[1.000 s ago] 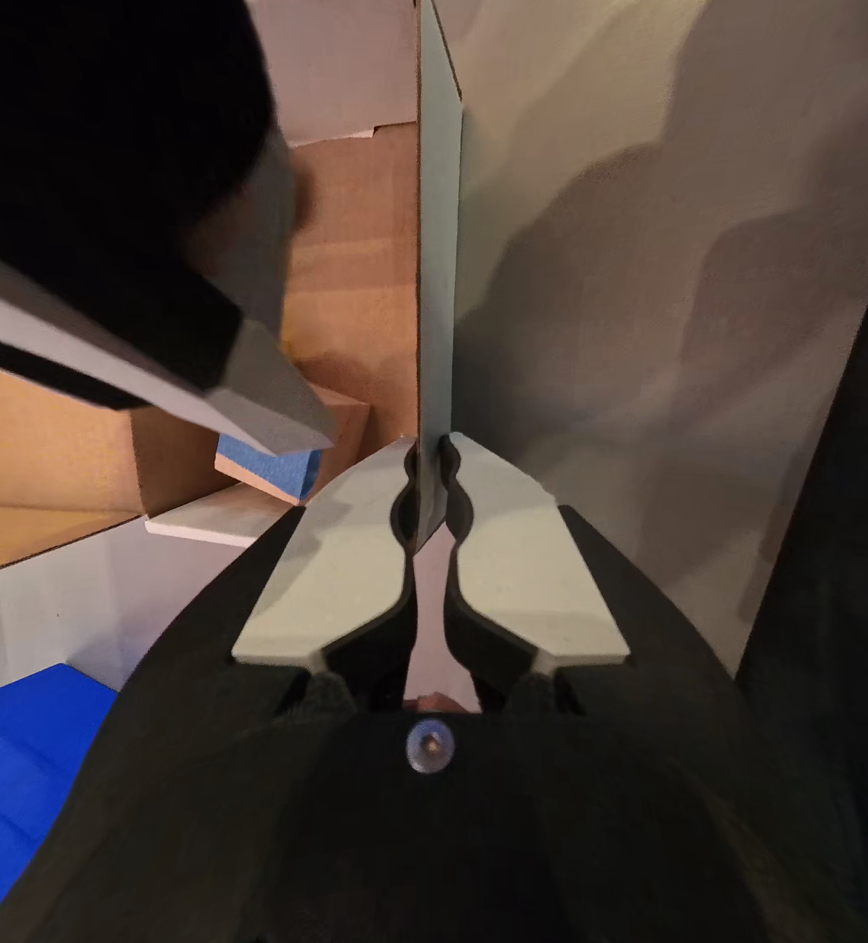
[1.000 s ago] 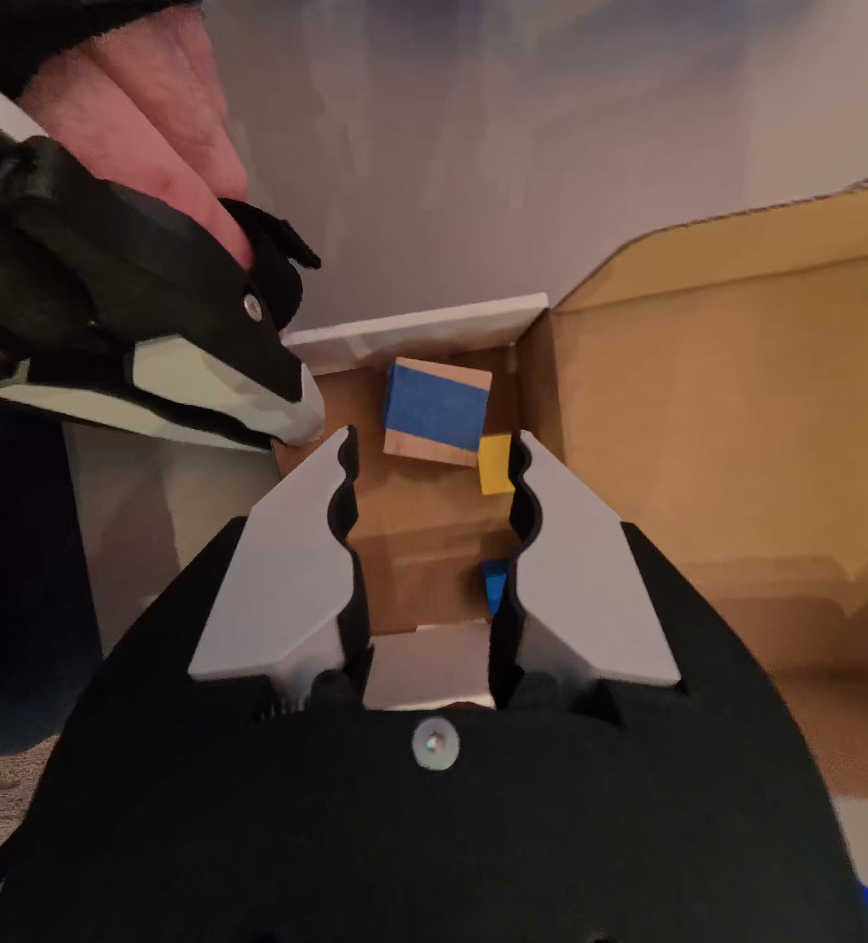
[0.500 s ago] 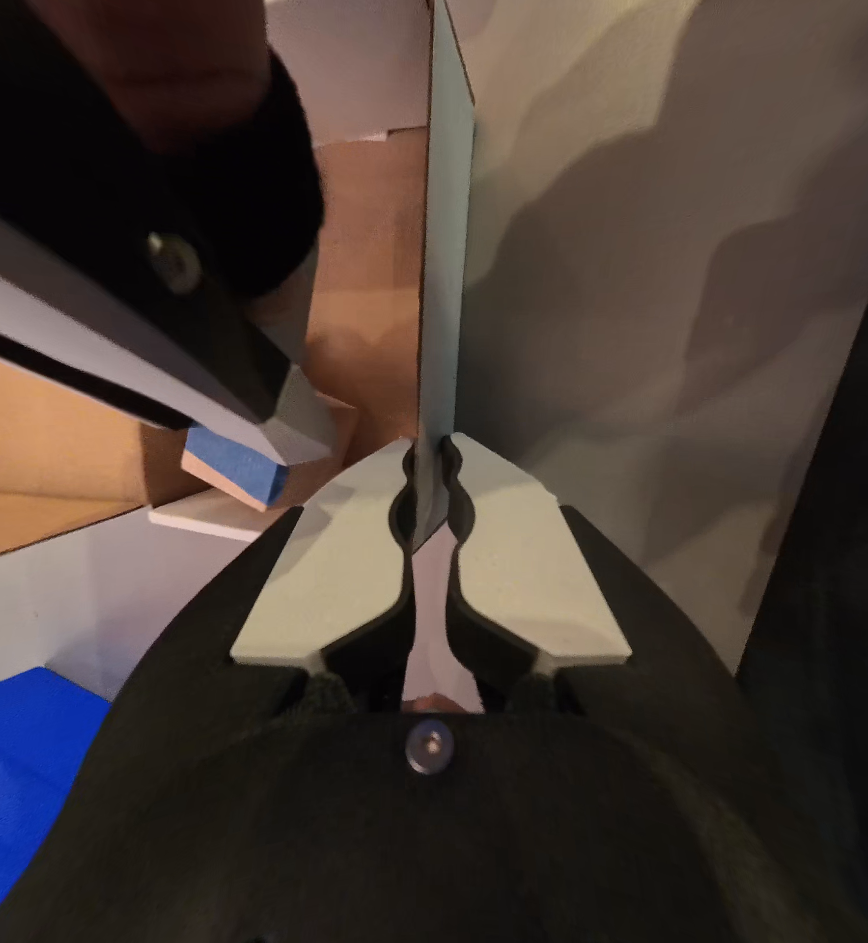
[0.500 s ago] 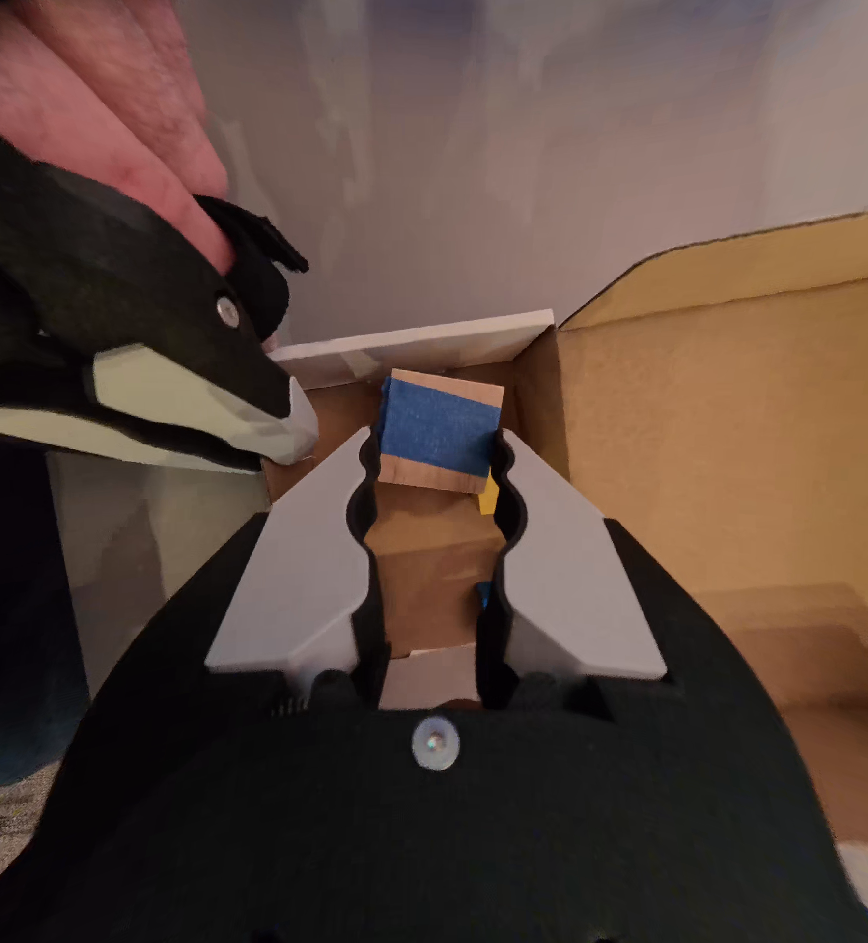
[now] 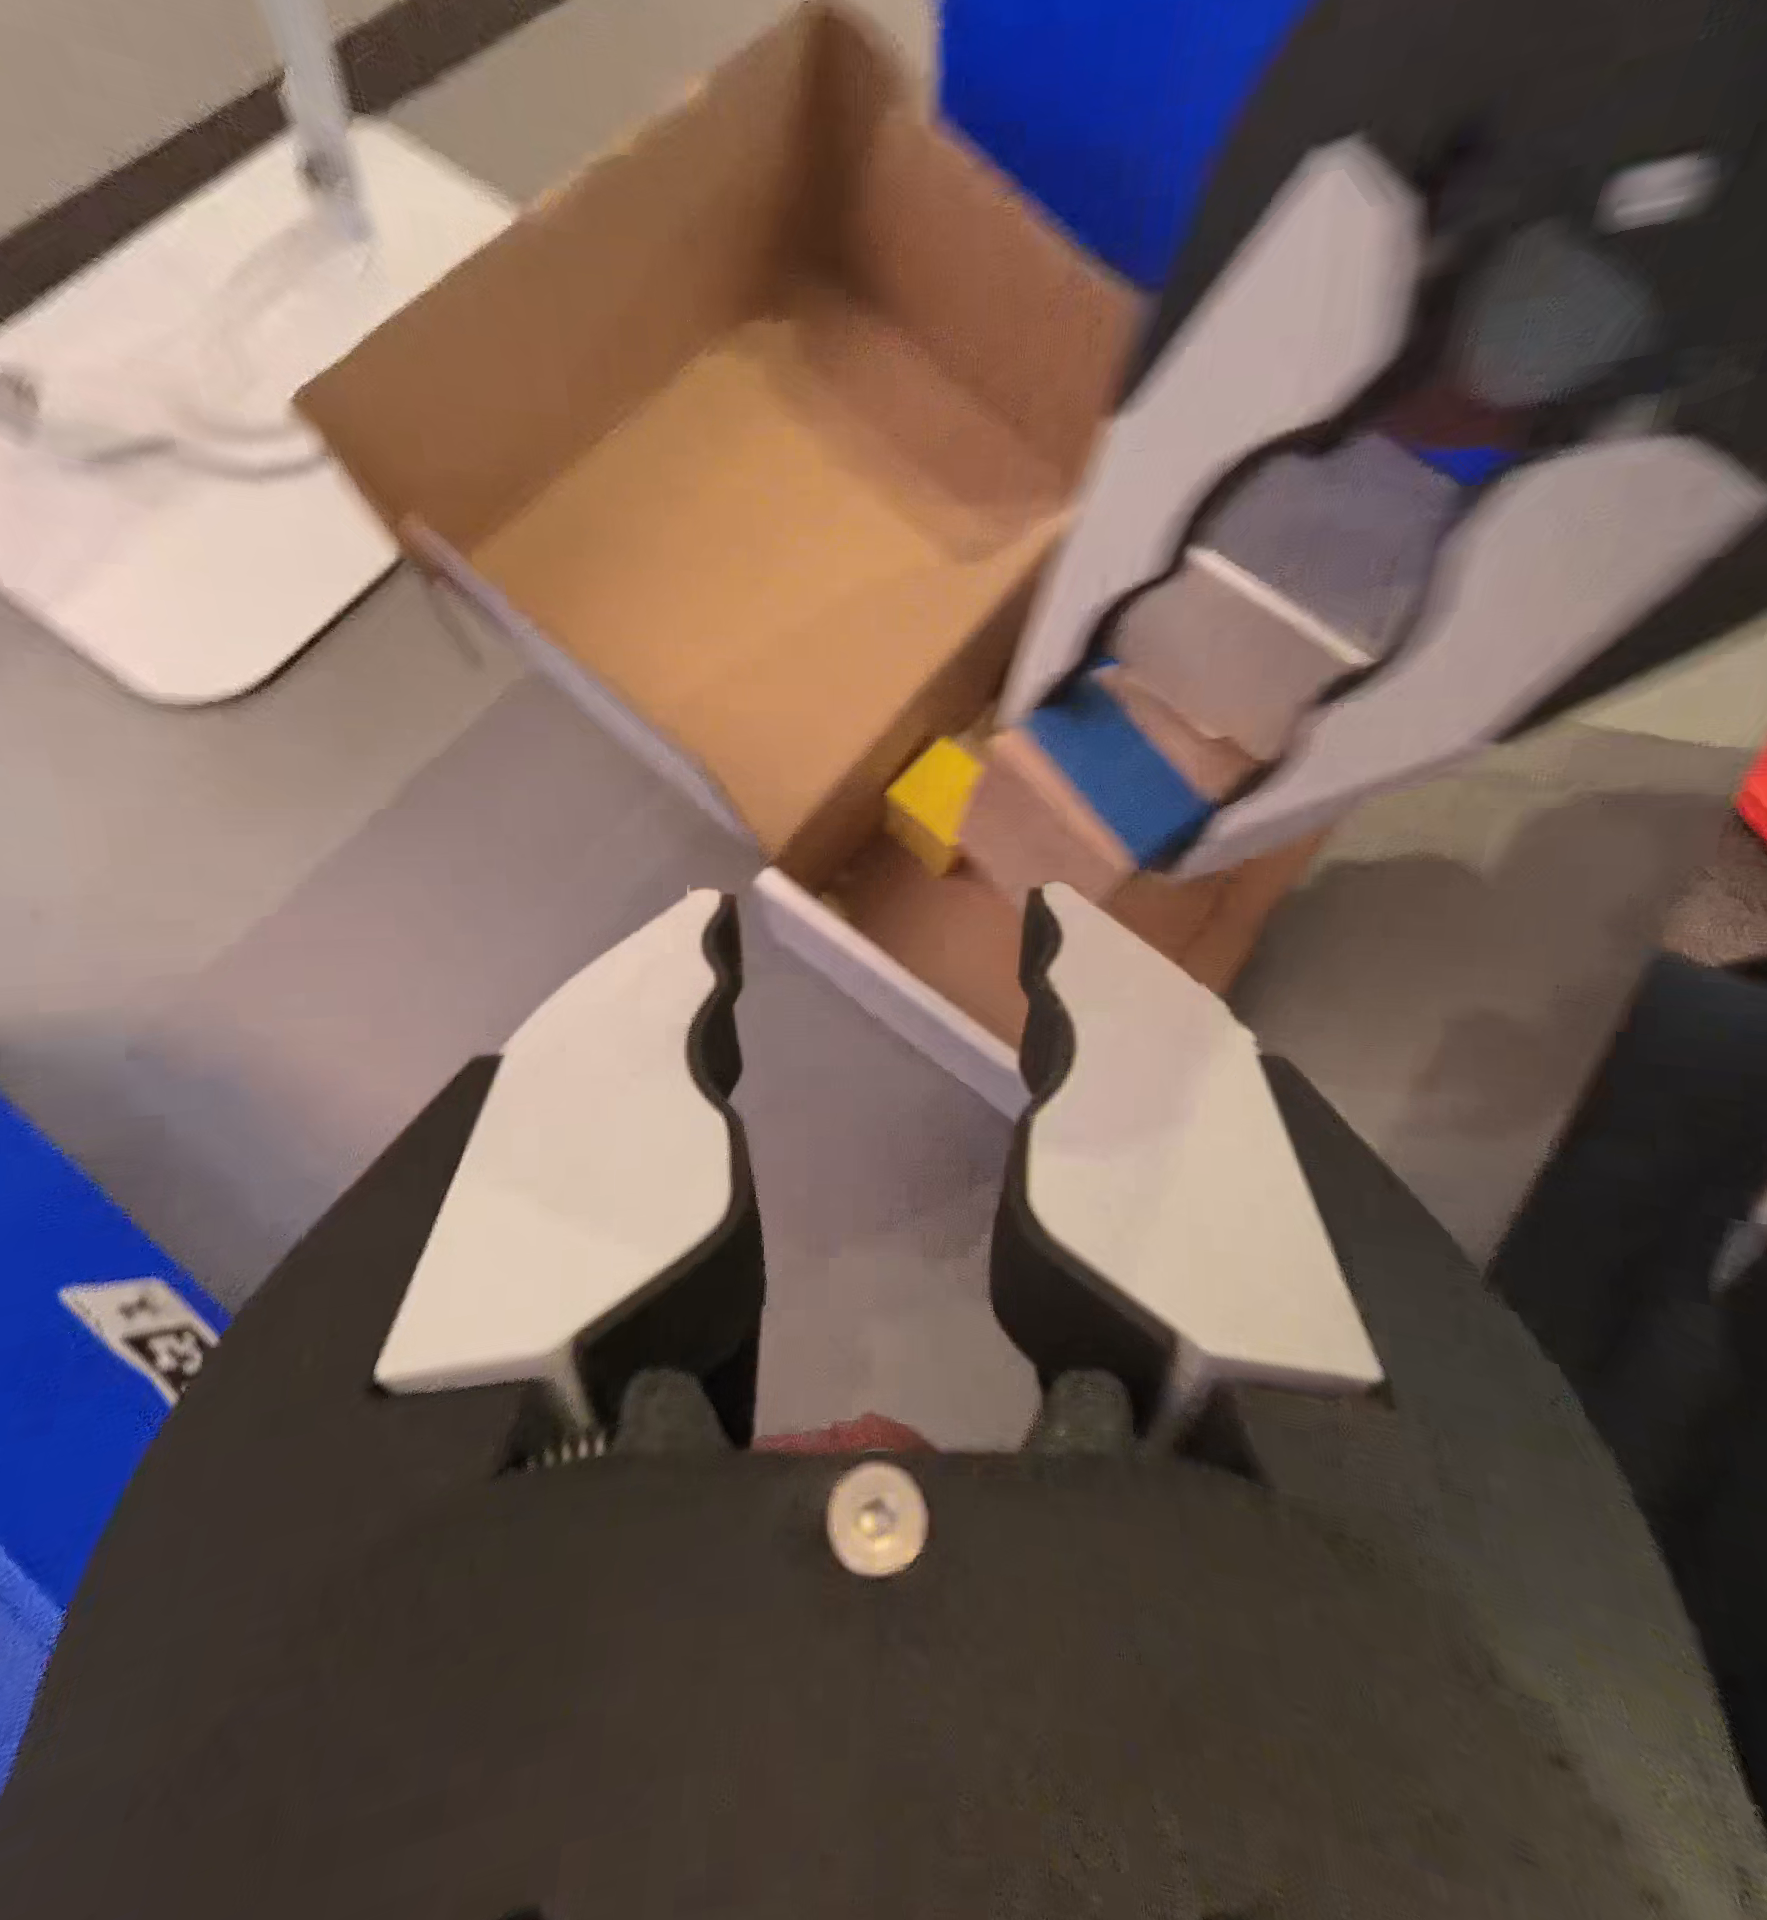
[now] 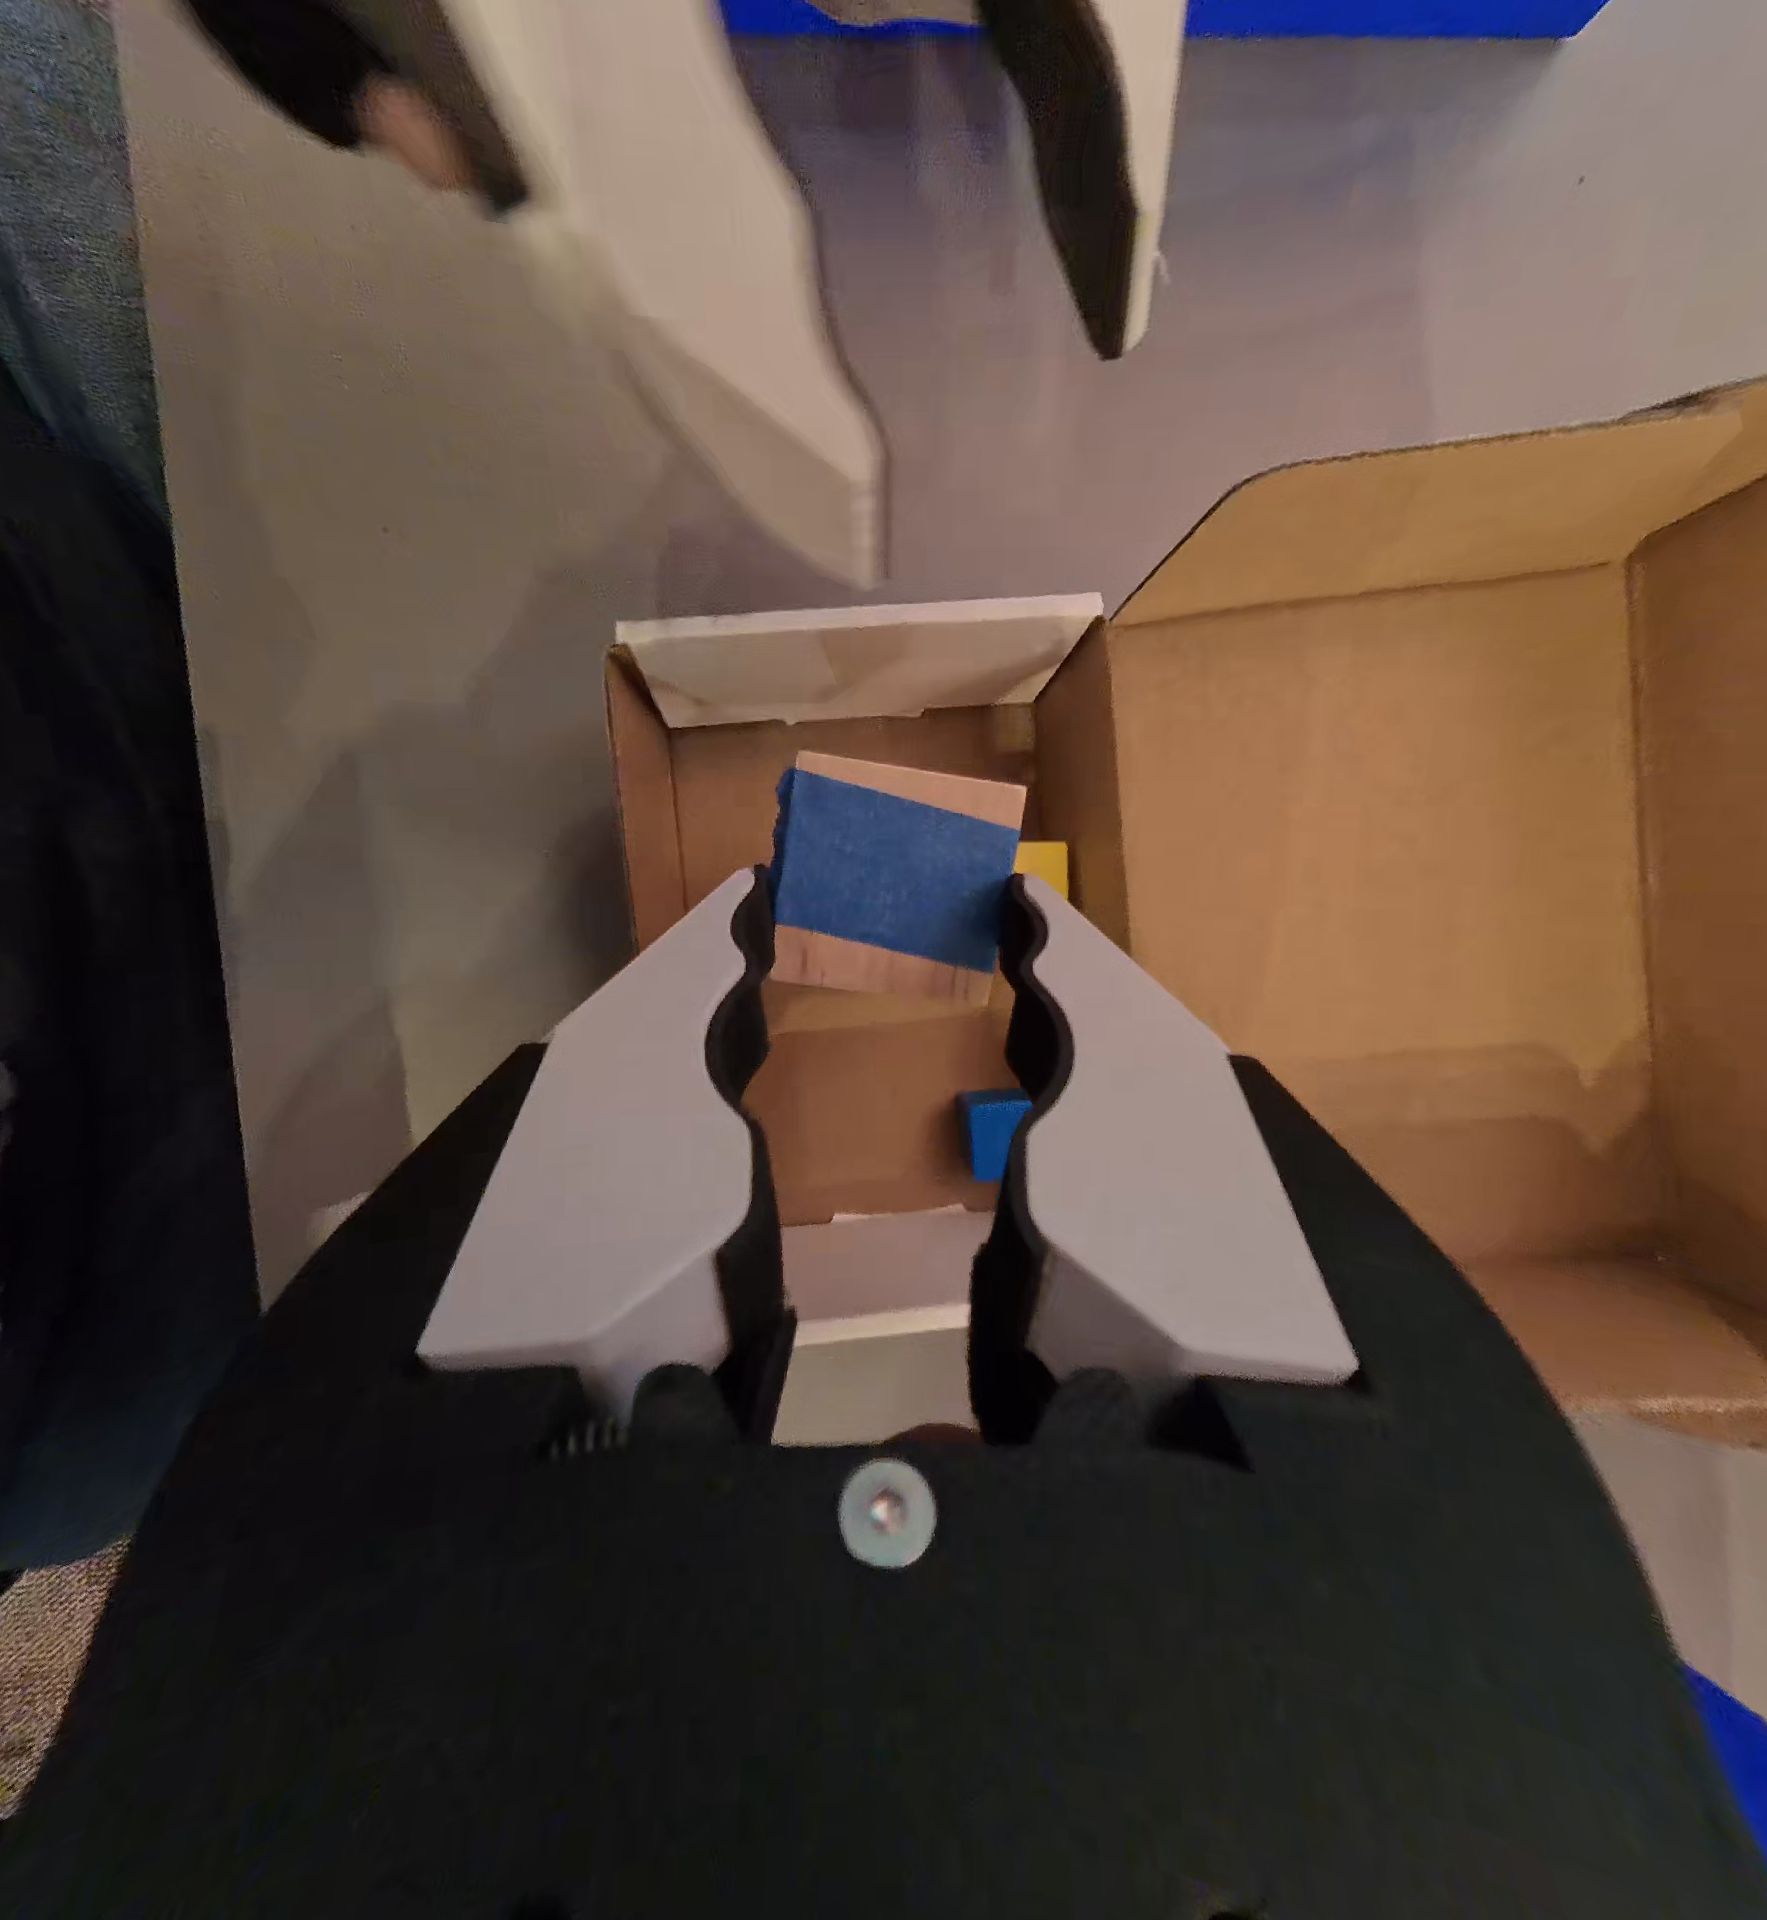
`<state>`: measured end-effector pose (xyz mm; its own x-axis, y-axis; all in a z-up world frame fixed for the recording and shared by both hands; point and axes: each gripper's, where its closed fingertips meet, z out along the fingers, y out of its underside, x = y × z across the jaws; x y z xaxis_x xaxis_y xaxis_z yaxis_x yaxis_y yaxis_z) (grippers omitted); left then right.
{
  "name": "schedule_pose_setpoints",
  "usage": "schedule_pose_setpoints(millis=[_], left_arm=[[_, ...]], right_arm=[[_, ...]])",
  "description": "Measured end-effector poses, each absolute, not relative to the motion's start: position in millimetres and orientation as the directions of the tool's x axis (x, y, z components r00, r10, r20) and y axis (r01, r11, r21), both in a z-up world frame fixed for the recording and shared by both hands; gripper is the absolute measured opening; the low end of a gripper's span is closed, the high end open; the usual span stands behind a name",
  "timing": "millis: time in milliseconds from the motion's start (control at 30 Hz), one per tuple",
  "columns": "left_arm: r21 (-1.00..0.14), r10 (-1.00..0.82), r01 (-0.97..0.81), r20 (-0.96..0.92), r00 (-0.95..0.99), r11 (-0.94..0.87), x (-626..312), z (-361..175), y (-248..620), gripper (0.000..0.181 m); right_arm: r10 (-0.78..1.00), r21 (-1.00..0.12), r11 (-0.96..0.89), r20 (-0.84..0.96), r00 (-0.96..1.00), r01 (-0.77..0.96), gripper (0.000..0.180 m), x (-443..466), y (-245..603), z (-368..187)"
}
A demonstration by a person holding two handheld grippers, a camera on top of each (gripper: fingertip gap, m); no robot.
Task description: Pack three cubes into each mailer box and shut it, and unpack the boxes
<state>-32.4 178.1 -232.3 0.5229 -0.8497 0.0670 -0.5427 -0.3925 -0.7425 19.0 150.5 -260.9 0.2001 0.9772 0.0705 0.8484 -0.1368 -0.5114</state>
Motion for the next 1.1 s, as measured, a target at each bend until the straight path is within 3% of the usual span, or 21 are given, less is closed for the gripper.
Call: schedule_pose_setpoints(millis=[33,267,333,400,633,867,1100], left_arm=[[-0.717,-0.822,-0.542,0.077,0.563,-0.439,-36,-242,186,0.051],[-0.623,-0.804,-0.563,0.193,0.562,-0.543,-15,-289,198,0.049],[-0.619,-0.814,-0.576,0.194,0.547,-0.534,-8,-294,201,0.041],[-0.635,-0.81,-0.553,0.212,0.547,-0.54,-5,-293,205,0.013],[-0.644,-0.811,-0.544,0.219,0.543,-0.538,-4,-295,206,0.009],[-0.649,-0.814,-0.542,0.22,0.538,-0.534,-4,-295,206,0.009],[-0.653,-0.814,-0.539,0.219,0.538,-0.532,-5,-295,206,0.009]], right_arm=[[0.977,-0.512,-0.138,0.07,0.201,0.848,0.042,22,148,-260],[0.977,-0.516,-0.128,0.081,0.197,0.847,0.042,36,129,-254],[0.978,-0.521,-0.121,0.085,0.193,0.845,0.042,38,123,-252],[0.976,-0.53,-0.121,0.092,0.198,0.839,0.042,41,118,-249],[0.947,-0.572,-0.15,0.152,0.284,0.807,0.042,104,113,-210],[0.901,-0.433,-0.193,0.277,0.333,0.881,0.042,241,117,-197],[0.941,-0.327,-0.19,0.209,0.267,0.926,0.042,298,106,-236]])
